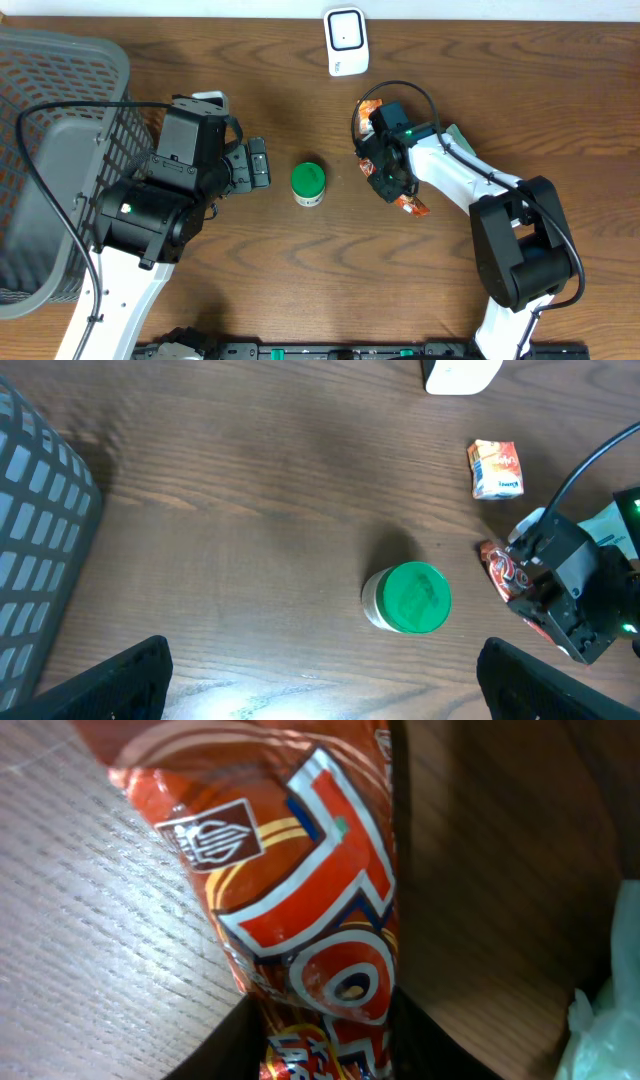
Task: Scan the item barcode
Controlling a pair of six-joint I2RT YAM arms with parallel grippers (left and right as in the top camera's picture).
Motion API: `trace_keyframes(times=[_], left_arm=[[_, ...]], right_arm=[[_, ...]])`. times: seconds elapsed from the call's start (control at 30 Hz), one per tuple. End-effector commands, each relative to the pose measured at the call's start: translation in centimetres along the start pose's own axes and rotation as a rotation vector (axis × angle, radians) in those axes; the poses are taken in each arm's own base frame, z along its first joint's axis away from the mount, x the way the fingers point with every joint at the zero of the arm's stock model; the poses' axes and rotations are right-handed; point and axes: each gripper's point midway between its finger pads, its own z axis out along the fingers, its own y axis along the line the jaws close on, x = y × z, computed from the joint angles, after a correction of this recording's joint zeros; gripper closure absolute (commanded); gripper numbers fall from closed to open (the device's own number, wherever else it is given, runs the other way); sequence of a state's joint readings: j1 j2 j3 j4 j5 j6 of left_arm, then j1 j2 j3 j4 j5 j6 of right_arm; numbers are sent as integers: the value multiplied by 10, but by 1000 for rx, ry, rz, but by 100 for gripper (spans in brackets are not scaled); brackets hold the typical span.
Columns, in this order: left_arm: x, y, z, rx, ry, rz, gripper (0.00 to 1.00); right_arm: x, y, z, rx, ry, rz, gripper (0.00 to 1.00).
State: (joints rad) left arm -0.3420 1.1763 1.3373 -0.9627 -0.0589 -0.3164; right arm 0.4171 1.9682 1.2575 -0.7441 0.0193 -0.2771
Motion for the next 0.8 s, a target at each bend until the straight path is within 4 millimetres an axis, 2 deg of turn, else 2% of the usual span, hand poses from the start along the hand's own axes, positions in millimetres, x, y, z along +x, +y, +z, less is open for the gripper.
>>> trace_keyframes(times=[0.0,0.03,0.13,0.27,0.4,0.53,0.63,0.77], left_arm=[[-3,3,0,-16,-5,5,2],[-3,3,0,-16,-5,5,2],[-3,3,0,-15,-5,5,2],[-3,3,0,-16,-5,5,2],[-3,3,0,-15,-5,5,2],[-3,3,0,-15,-5,5,2],[-3,3,0,-16,-5,5,2],[-3,3,0,-16,-5,5,2]], right_arm=[[4,-9,2,28,20,21,80],[4,-8,2,28,19,21,87],[2,-9,1,29,14,39,99],[-7,-11,-9,33,-13,48,99],[-23,-15,-38,40,-71,49,99],[-42,-10,-80,-3,-155,45,99],[-46,2,-106,-73,-196,37,99],[-41,34,-135,-285,-246,-4,99]])
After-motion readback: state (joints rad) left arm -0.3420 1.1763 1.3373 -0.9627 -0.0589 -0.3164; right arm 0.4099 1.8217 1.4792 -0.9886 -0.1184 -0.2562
